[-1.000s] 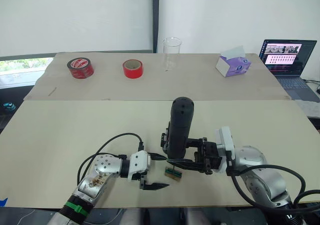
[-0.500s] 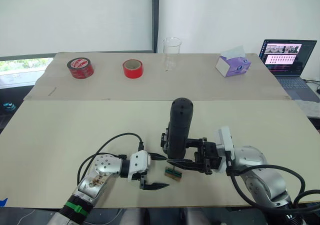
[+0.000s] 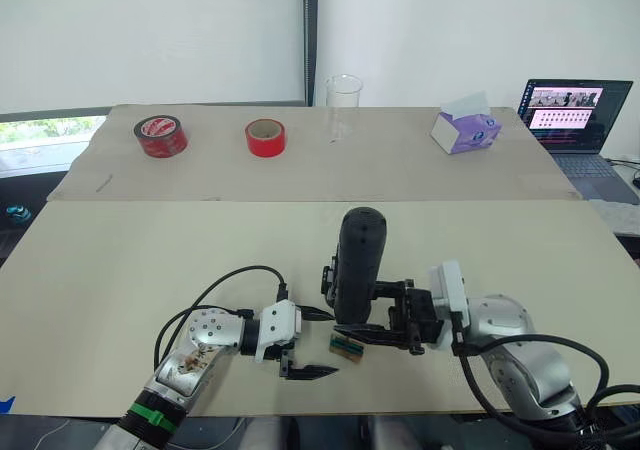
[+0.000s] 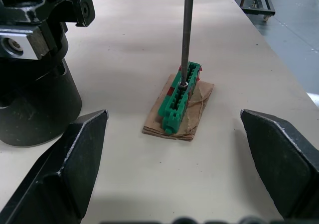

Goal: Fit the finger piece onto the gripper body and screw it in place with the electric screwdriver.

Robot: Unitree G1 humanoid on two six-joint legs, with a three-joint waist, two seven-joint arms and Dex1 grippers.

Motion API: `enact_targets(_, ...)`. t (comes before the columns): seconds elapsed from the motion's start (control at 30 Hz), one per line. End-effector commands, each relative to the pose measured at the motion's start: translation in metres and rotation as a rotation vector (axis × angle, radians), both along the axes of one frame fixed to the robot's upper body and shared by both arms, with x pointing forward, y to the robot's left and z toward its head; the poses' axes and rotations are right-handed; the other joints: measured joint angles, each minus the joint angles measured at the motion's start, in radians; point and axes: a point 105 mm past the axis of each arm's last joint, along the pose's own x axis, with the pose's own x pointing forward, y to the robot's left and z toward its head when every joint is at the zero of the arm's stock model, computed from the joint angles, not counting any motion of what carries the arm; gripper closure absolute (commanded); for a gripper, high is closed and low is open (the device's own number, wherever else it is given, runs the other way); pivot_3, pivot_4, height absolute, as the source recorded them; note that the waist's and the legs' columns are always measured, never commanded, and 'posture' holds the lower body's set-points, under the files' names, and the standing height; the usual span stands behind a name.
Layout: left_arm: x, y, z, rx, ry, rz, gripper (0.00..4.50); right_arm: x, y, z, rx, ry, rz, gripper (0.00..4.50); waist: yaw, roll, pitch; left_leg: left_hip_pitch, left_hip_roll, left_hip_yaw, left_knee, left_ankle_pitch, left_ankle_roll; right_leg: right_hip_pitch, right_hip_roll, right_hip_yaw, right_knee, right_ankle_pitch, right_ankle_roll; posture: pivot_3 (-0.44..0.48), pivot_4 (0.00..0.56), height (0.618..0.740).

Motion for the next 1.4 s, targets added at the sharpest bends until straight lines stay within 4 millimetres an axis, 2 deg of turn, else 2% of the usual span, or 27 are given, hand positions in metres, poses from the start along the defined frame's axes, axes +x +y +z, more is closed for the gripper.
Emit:
enact_targets(0.03, 0.000, 0.009, -0.014, 0.042, 0.045, 0.033, 0.02, -0.002, -0.001, 0.002, -0.010, -0.020, 0.001, 2.58, 0.000, 0.000, 0.000, 0.000, 0.000, 0.000, 0.000, 0.000, 0.000, 0.000, 0.000, 0.000, 0.000, 0.000, 0.000, 0.000, 0.150, 0.740)
enact_targets(0.23, 0.003, 0.006, -0.010, 0.000, 0.049, 0.047, 0.02, -0.002, 0.000, 0.007, -0.002, -0.030, 0.000, 2.58, 0.001, 0.001, -0.001, 0.000, 0.000, 0.000, 0.000, 0.000, 0.000, 0.000, 0.000, 0.000, 0.000, 0.000, -0.001, 0.000, 0.150, 0.740)
enact_targets(0.6, 0.001, 0.010, 0.014, -0.136, 0.059, 0.049, 0.02, -0.004, 0.001, 0.023, 0.051, -0.043, -0.004, 2.58, -0.001, 0.000, -0.001, -0.001, 0.000, 0.000, 0.000, 0.000, 0.000, -0.002, 0.000, 0.000, 0.000, 0.000, 0.000, 0.000, 0.150, 0.740)
enact_targets(0.73, 0.002, 0.023, 0.020, -0.152, 0.047, 0.043, 0.02, -0.004, 0.001, 0.027, 0.059, -0.051, -0.009, 2.58, -0.001, 0.000, 0.000, -0.002, 0.000, 0.000, 0.000, 0.000, 0.000, -0.002, 0.000, 0.000, 0.000, 0.000, -0.001, 0.000, 0.150, 0.740)
enact_targets(0.93, 0.000, 0.049, 0.016, -0.144, 0.034, 0.051, 0.02, -0.005, -0.001, 0.036, 0.075, -0.057, -0.012, 2.58, -0.001, 0.000, 0.000, -0.002, 0.000, 0.000, 0.000, 0.000, 0.000, -0.002, -0.001, -0.001, -0.001, -0.001, -0.001, 0.000, 0.150, 0.740)
enact_targets(1.03, -0.009, 0.047, 0.015, -0.163, 0.026, 0.036, 0.02, -0.006, -0.001, 0.040, 0.084, -0.062, -0.012, 2.58, -0.001, 0.000, 0.000, -0.002, 0.000, 0.000, 0.000, 0.000, 0.000, -0.002, -0.001, -0.001, -0.001, -0.001, -0.001, 0.000, 0.150, 0.740)
enact_targets(1.2, -0.015, 0.050, 0.035, -0.232, 0.008, 0.035, 0.02, -0.008, -0.001, 0.051, 0.099, -0.078, -0.008, 2.58, 0.000, -0.001, 0.001, -0.003, 0.000, 0.000, 0.000, 0.000, 0.000, -0.002, -0.003, -0.001, -0.001, -0.001, -0.003, 0.000, 0.150, 0.740)
enact_targets(1.4, -0.011, 0.056, 0.065, -0.292, -0.020, 0.064, 0.02, -0.009, -0.007, 0.067, 0.112, -0.096, -0.025, 2.58, -0.001, -0.001, 0.001, -0.003, 0.000, 0.000, 0.000, 0.000, 0.000, -0.002, -0.003, -0.001, -0.001, -0.002, -0.003, 0.000, 0.150, 0.740)
